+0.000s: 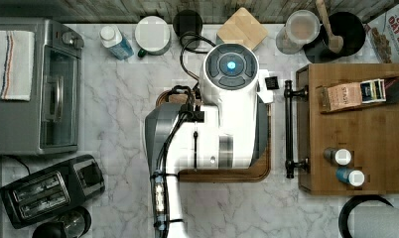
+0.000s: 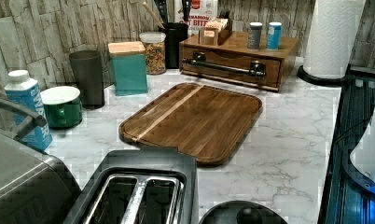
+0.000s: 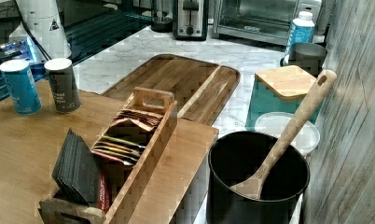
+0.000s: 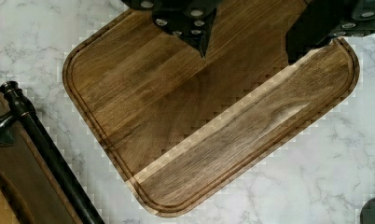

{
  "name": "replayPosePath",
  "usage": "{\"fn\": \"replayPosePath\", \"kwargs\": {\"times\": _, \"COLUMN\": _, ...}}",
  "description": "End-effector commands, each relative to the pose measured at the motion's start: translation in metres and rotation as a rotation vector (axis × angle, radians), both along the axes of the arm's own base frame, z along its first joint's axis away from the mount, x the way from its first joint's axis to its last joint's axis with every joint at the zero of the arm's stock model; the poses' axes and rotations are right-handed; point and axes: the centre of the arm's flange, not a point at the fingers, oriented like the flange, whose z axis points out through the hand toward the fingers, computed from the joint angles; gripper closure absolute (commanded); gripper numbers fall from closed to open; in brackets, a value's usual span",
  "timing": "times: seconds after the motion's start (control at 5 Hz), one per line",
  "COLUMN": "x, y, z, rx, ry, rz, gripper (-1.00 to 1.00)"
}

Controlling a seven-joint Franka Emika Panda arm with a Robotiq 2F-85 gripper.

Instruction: Open the drawer.

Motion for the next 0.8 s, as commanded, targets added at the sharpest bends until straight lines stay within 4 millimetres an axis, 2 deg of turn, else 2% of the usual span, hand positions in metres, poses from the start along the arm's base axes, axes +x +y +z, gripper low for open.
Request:
{"fn": "replayPosePath", "kwargs": {"times": 0.2, "x": -0.002, "y": 0.000, "z": -0.004, "rx": 0.000, "ry": 0.009, "rz": 0.000, "gripper": -1.00}}
{"fn": "replayPosePath", "kwargs": {"times": 0.4, "x": -0.014, "y": -0.009, "z": -0.021, "rx": -0.027, "ry": -0.057, "rz": 0.112, "gripper": -1.00}}
{"fn": "replayPosePath", "kwargs": {"times": 0.6, "x": -0.028, "y": -0.035, "z": -0.038, "rx": -0.048, "ry": -0.115, "rz": 0.287, "gripper": -1.00}}
{"fn": "replayPosePath", "kwargs": {"times": 0.8, "x": -0.028, "y": -0.076, "z": -0.052, "rx": -0.017, "ry": -0.122, "rz": 0.393, "gripper": -1.00}}
